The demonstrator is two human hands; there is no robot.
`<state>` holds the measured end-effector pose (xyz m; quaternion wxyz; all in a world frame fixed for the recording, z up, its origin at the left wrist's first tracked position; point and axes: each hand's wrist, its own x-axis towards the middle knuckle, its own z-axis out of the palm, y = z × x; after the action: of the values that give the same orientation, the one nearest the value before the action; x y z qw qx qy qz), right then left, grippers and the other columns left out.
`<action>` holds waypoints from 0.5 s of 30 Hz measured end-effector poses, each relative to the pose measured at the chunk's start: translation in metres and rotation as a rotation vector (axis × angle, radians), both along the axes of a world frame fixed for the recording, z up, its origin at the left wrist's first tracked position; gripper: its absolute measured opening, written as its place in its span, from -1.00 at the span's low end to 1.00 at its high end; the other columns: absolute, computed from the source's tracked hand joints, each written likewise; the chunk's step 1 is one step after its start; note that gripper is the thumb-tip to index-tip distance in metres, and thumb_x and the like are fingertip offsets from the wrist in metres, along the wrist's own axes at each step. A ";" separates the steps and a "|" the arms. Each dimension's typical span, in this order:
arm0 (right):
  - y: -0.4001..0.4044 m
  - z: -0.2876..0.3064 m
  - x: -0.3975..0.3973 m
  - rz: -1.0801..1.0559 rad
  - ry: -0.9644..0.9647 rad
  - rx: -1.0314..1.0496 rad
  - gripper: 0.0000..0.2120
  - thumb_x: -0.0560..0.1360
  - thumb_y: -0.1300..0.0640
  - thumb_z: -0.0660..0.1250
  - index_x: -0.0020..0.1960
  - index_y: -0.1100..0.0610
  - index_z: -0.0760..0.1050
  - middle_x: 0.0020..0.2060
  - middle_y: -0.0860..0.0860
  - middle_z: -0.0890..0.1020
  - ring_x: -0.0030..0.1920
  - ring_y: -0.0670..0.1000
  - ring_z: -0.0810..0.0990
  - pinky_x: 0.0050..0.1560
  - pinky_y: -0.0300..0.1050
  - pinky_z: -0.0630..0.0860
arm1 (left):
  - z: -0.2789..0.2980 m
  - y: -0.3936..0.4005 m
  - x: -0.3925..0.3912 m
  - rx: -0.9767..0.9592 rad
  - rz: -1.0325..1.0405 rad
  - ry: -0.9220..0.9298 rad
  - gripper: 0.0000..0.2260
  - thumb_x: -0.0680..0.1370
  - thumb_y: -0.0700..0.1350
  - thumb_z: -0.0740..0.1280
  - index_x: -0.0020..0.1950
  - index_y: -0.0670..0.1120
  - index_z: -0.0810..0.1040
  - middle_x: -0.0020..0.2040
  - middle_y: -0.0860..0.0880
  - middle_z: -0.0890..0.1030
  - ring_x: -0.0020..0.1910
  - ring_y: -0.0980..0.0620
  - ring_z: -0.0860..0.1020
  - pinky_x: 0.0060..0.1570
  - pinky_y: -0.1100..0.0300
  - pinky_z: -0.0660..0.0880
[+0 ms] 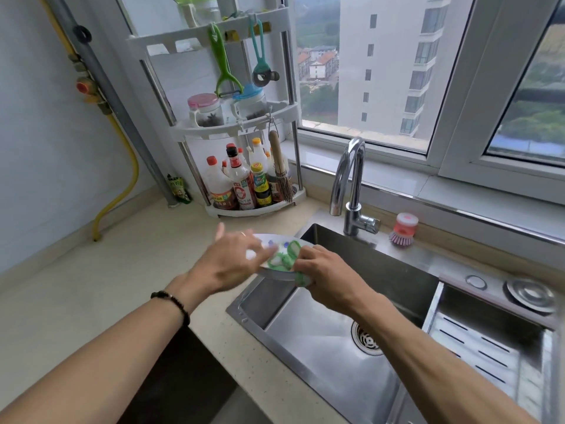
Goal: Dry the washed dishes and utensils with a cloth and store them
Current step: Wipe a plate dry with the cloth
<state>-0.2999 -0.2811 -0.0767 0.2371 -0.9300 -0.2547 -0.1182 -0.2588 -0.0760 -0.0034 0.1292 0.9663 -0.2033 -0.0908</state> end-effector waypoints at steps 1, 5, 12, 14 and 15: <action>-0.002 0.002 0.001 0.007 0.012 0.031 -0.82 0.48 0.26 0.45 0.07 0.13 0.67 -0.02 0.05 0.59 -0.04 0.11 0.51 -0.06 0.08 0.56 | -0.001 -0.001 -0.004 0.115 -0.095 0.040 -0.53 0.52 0.37 0.23 0.11 0.04 0.66 0.13 0.04 0.63 0.10 0.03 0.48 0.27 0.01 0.32; -0.001 0.004 -0.003 0.047 -0.021 0.098 -0.76 0.41 0.25 0.55 0.07 0.15 0.68 -0.03 0.05 0.63 -0.08 0.08 0.56 -0.12 -0.01 0.60 | -0.017 0.002 -0.003 0.318 -0.283 -0.175 -0.80 0.55 -0.05 0.40 0.16 0.14 0.62 -0.03 0.05 0.66 -0.03 0.03 0.56 -0.14 0.20 0.37; -0.005 -0.003 0.001 -0.250 -0.143 0.390 -0.52 0.34 0.40 0.56 0.24 0.23 0.62 0.12 0.15 0.60 0.05 0.14 0.63 0.12 0.05 0.63 | -0.019 0.010 -0.002 -0.141 -0.046 0.122 -0.67 0.32 -0.19 0.54 0.02 0.02 0.58 -0.15 0.06 0.58 -0.19 0.06 0.58 -0.31 0.20 0.53; -0.003 -0.006 0.001 -0.328 -0.172 0.471 -0.49 0.38 0.49 0.45 0.30 0.20 0.59 0.13 0.10 0.59 0.06 -0.01 0.58 0.10 0.03 0.62 | -0.016 0.010 -0.004 -0.276 0.030 0.187 -0.59 0.26 -0.17 0.56 0.07 0.00 0.58 -0.08 0.00 0.60 -0.12 0.01 0.61 -0.21 0.11 0.61; 0.002 -0.005 -0.001 -0.344 -0.149 0.529 -0.44 0.42 0.50 0.39 0.38 0.18 0.53 0.16 0.08 0.56 0.07 -0.09 0.53 0.12 -0.03 0.59 | -0.014 0.009 -0.003 -0.329 0.055 0.196 -0.54 0.23 -0.14 0.55 0.10 0.00 0.58 -0.06 -0.01 0.61 -0.10 -0.01 0.61 -0.18 0.09 0.62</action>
<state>-0.3007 -0.2790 -0.0819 0.4281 -0.8542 -0.0711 -0.2866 -0.2623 -0.0672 -0.0178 0.3069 0.9239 -0.1753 -0.1464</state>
